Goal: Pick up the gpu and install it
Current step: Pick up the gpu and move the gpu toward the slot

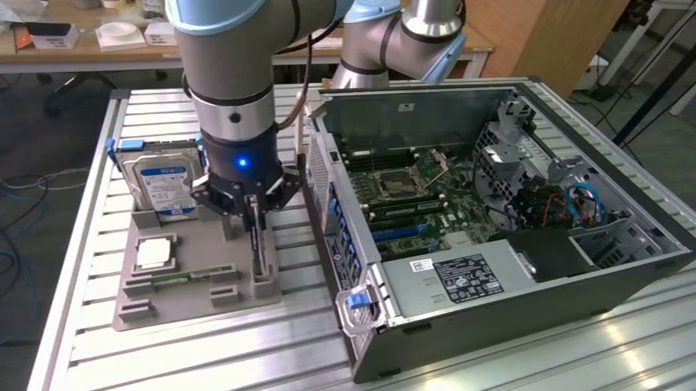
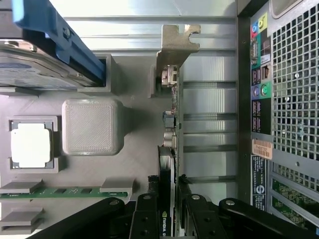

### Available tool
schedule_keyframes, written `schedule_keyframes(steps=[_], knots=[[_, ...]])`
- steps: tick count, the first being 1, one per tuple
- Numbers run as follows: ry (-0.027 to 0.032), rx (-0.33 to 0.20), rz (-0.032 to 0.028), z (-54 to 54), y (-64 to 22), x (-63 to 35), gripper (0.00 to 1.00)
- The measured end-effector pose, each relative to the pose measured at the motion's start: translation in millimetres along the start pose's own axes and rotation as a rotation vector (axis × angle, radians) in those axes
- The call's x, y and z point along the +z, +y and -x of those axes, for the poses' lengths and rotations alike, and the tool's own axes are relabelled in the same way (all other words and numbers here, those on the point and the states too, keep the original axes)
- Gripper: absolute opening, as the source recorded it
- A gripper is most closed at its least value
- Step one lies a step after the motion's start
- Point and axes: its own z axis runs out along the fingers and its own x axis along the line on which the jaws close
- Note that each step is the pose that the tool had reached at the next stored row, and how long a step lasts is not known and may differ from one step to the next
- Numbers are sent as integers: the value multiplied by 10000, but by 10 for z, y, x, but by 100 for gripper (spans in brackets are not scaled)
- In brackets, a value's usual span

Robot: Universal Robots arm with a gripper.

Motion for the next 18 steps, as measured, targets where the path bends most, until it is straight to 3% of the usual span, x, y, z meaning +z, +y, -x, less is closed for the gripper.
schedule_keyframes(steps=[11, 18], knots=[[0, 0, 0, 8, 12, -278, 26], [-1, 7, 0, 14, 24, -533, 26]])
